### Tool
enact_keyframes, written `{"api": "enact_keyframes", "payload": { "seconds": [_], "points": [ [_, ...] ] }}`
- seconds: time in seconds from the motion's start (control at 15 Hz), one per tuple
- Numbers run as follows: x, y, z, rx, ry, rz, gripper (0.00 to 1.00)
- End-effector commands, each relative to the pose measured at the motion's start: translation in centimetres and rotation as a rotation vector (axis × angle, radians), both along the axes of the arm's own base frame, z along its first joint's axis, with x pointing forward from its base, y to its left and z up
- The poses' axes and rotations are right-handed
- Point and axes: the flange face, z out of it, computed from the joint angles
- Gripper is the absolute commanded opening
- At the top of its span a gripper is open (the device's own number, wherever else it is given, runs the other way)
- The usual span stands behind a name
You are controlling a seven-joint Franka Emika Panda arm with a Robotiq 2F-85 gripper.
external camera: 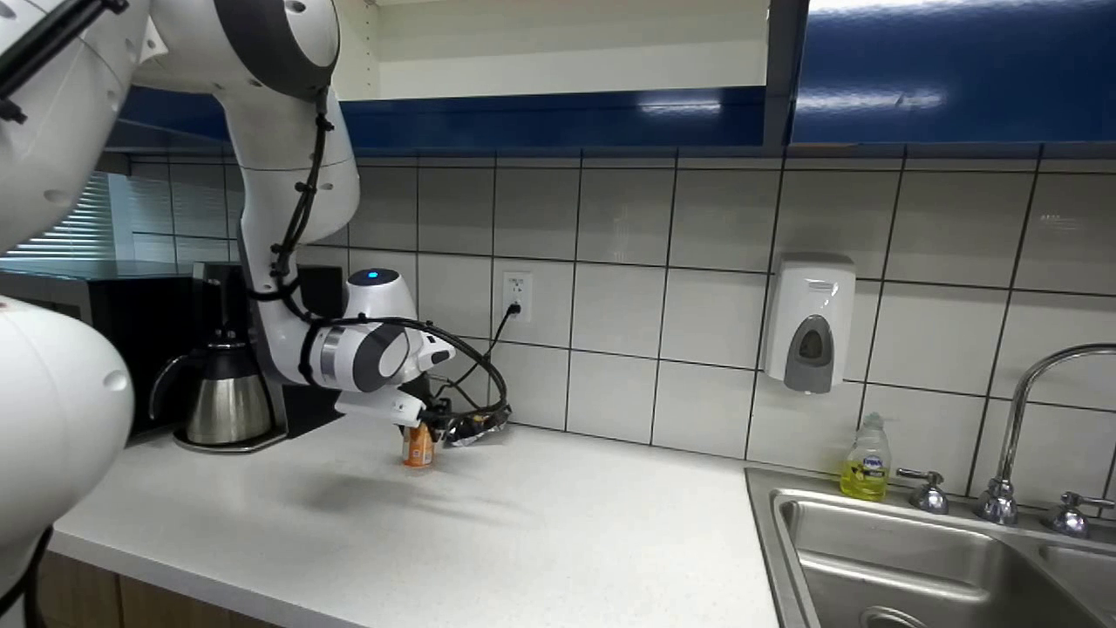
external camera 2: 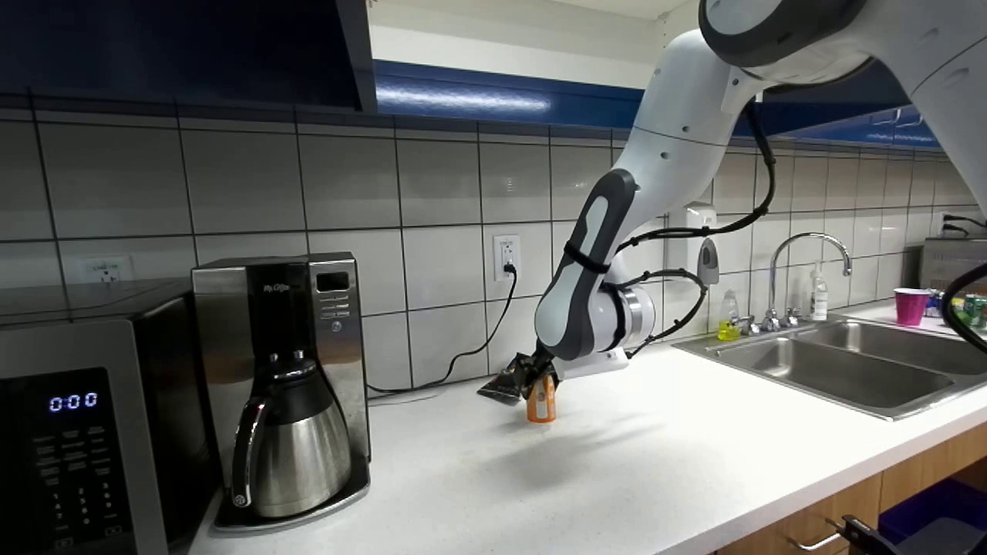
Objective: Pick up the can of fanta and place on the bottom drawer of the cabinet above
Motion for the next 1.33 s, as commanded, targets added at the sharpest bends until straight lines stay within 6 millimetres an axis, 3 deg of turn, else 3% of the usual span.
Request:
{"api": "enact_keyframes", "payload": {
  "seconds": [0.0, 0.53, 1.27],
  "points": [
    [-1.0, 0.6, 3.3, 0.015, 0.037, -0.013, 0.38],
    [-4.1, 1.3, 9.2, 0.045, 0.083, -0.036, 0.38],
    [-10.0, 1.6, 20.8, 0.023, 0.157, -0.074, 0.38]
  ]
}}
